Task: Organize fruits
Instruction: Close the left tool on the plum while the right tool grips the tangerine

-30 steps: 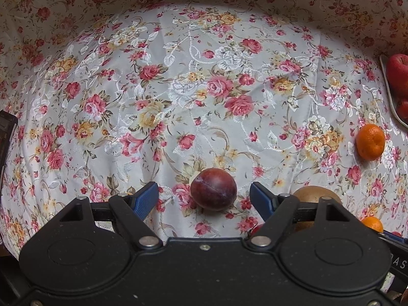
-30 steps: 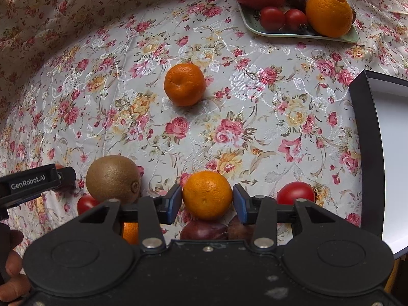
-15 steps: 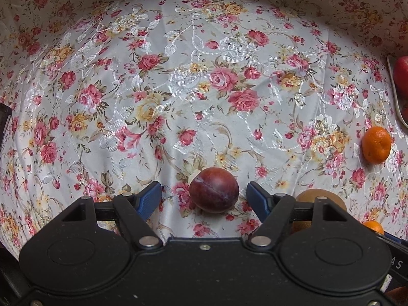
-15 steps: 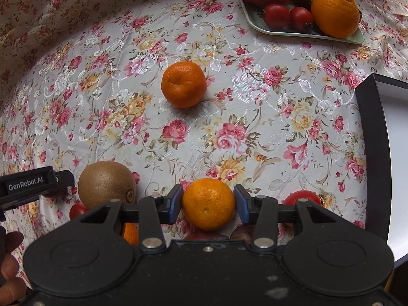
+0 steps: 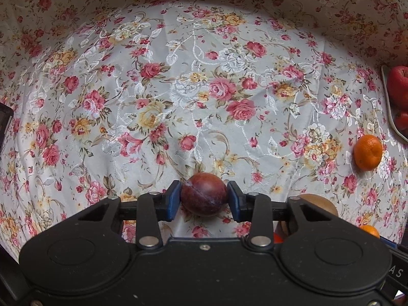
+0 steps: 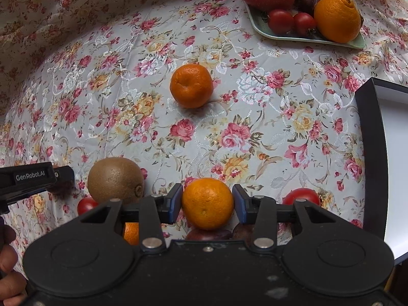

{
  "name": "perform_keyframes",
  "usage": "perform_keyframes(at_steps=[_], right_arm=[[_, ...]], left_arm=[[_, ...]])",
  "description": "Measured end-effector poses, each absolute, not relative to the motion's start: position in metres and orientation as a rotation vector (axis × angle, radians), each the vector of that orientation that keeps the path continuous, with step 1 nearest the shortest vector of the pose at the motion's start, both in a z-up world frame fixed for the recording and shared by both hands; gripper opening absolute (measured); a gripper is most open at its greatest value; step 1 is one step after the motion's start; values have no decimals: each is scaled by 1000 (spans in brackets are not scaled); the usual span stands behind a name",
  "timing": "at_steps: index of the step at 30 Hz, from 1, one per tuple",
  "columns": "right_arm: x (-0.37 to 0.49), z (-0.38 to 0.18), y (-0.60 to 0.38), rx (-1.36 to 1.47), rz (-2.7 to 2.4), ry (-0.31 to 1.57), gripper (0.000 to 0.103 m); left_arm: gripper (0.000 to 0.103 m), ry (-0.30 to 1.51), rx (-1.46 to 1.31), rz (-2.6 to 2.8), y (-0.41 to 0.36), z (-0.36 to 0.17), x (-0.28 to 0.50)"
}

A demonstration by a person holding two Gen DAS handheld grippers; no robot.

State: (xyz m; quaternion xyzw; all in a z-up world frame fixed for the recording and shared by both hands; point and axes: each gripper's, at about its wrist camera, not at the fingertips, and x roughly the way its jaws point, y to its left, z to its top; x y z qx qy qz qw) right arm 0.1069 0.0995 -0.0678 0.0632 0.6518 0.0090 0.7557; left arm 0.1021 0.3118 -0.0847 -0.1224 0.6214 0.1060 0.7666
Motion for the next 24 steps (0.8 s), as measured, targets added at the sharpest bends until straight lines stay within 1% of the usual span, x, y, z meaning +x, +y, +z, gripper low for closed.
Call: perform_keyframes(at_steps=[11,16,24], right_arm=[[108,-35,76,222,12,1340,44],[106,-26,53,237,-16,1298,44],[99,-19,-6,297,-119,1254,44]], left_arm=[[47,1251,-285,239,301,-29,100],[47,1212,-281,184,265,-8,105],[47,1201,-233,72,199,3,112]])
